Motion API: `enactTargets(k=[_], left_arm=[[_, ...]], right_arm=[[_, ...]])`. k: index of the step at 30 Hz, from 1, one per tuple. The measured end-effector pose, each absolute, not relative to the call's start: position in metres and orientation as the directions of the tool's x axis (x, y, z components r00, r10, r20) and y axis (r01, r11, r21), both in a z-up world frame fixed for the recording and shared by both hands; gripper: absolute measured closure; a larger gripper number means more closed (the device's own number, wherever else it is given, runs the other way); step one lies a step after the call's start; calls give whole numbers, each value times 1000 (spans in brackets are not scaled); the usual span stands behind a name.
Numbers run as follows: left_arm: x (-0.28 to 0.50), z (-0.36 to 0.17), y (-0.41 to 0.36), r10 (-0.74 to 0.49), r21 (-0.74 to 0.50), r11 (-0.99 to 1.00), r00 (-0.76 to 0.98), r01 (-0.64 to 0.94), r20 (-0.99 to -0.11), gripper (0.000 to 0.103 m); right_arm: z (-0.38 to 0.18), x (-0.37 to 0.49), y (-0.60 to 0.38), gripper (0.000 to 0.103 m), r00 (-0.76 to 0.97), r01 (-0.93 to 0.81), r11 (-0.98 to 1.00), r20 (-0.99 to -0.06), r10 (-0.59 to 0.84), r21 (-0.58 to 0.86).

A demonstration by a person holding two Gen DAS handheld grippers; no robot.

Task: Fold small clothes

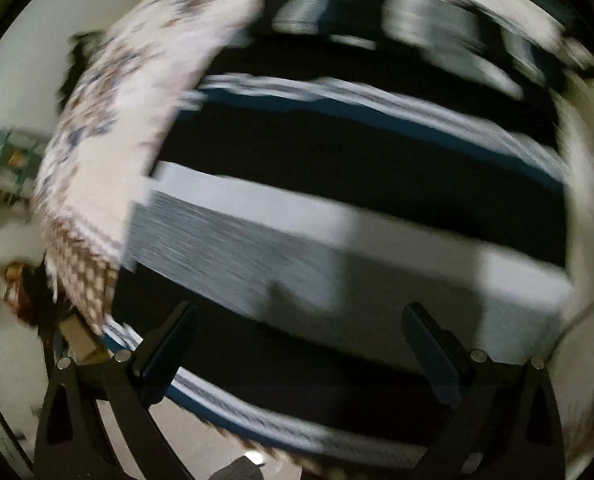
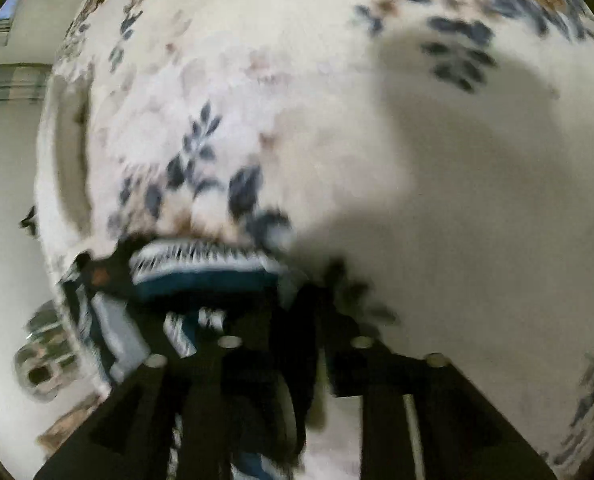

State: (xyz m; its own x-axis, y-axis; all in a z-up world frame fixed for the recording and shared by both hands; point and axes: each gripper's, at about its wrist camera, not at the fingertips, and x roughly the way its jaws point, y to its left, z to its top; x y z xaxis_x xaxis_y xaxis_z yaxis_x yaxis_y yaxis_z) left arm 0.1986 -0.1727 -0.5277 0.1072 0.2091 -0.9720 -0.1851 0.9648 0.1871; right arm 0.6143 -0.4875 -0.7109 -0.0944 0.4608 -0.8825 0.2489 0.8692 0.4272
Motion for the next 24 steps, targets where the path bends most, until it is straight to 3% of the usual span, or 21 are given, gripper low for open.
enactTargets(k=[1,2,7,10,11,13,14,16,23,24], left_arm=[[192,-528,-191,178,162,976,102,-148,-979,0],[181,-531,-218,129,121,988,87,-95,-988,0],[153,-560,-313,-63,-63,997,-16,36,-998,0],[148,-588,-353,-59,-64,994,-50,94,-997,1],[148,-599,-362,-26,-31,993,-41,115,-999,6],[150,-611,-363,57,53,991,-30,126,-998,43],[150,-611,-360,60,57,991,-21,118,-998,51],[151,-605,-347,31,32,996,12,86,-999,94],[149,-579,-327,0,7,994,59,109,-998,98],[147,-577,-326,0,7,994,62,111,-998,98]], right_arm=[[-704,609,-496,48,-101,241,873,-884,457,424],[-696,602,-507,45,-107,232,875,-883,456,424],[-667,553,-570,44,-168,248,863,-857,486,441],[-666,534,-594,42,-172,268,841,-836,522,470],[-668,533,-599,42,-170,274,830,-825,539,486],[-676,537,-593,41,-150,301,789,-791,594,535],[-683,544,-590,40,-135,321,752,-759,637,575],[-698,563,-566,40,-106,349,709,-726,680,613],[-756,612,-517,40,-65,448,630,-680,730,634],[-757,614,-512,44,-66,434,648,-695,716,626]])
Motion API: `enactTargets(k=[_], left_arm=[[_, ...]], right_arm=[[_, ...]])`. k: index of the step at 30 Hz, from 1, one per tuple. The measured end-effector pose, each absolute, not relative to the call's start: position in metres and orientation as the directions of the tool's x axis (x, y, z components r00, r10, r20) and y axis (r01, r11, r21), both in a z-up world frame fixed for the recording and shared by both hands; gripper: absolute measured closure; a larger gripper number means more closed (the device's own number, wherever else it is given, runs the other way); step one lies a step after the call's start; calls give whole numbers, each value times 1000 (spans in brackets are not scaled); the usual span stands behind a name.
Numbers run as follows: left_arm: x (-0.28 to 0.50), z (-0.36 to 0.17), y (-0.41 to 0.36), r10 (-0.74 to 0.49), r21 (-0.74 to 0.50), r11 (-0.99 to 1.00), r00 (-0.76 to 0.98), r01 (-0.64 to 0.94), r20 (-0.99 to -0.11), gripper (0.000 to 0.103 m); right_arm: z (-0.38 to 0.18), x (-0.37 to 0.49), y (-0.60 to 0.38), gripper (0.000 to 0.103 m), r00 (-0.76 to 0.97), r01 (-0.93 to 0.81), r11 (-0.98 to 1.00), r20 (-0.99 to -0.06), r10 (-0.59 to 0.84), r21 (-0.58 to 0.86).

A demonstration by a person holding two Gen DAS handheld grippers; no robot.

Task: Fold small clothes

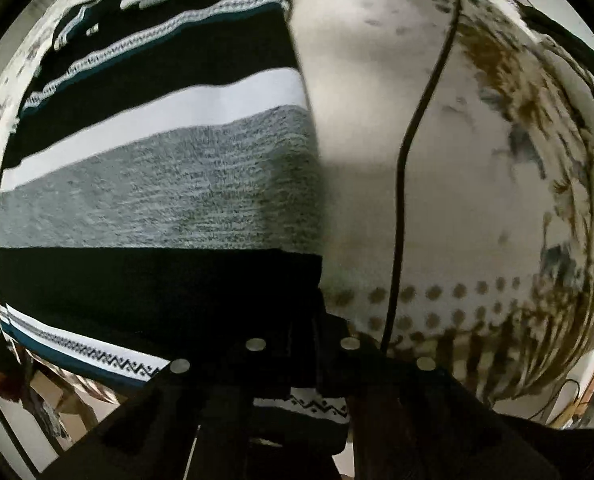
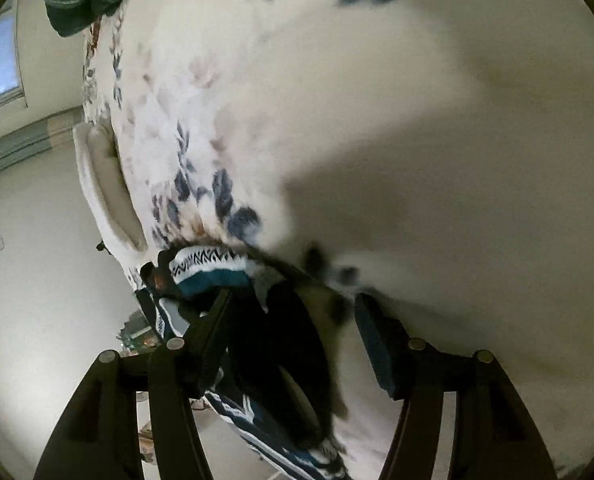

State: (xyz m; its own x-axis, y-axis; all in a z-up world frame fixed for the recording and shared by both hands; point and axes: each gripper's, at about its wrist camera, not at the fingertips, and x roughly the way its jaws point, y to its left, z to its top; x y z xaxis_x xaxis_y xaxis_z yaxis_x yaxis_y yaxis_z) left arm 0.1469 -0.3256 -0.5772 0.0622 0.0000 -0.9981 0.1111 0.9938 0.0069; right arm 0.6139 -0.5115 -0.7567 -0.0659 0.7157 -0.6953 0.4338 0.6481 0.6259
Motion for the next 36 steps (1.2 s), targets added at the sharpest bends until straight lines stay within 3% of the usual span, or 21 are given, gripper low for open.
enactTargets(k=[1,2,6,12,21,30,36], left_arm=[[147,-574,-324,-4,4,993,67,115,-998,99],[145,-572,-318,-6,2,993,69,117,-998,99],[143,-563,-313,-26,-14,990,83,139,-996,99],[142,-535,-283,-55,-43,992,100,119,-993,100],[140,-456,-161,-127,-165,971,212,-173,-969,100],[119,-431,-4,-173,-279,893,303,-353,-937,100],[110,-473,86,-205,-330,828,303,-454,-931,100]], right_arm=[[-753,614,-508,89,-58,407,678,-724,688,612],[-751,615,-504,96,-67,387,705,-745,664,594],[-715,617,-496,98,-53,234,841,-857,512,488],[-697,621,-483,97,-96,189,891,-895,435,413],[-601,631,-418,97,-81,122,896,-895,438,427],[-507,649,-235,97,-37,-11,931,-930,365,365],[-524,658,-53,97,-34,-152,965,-977,211,213]])
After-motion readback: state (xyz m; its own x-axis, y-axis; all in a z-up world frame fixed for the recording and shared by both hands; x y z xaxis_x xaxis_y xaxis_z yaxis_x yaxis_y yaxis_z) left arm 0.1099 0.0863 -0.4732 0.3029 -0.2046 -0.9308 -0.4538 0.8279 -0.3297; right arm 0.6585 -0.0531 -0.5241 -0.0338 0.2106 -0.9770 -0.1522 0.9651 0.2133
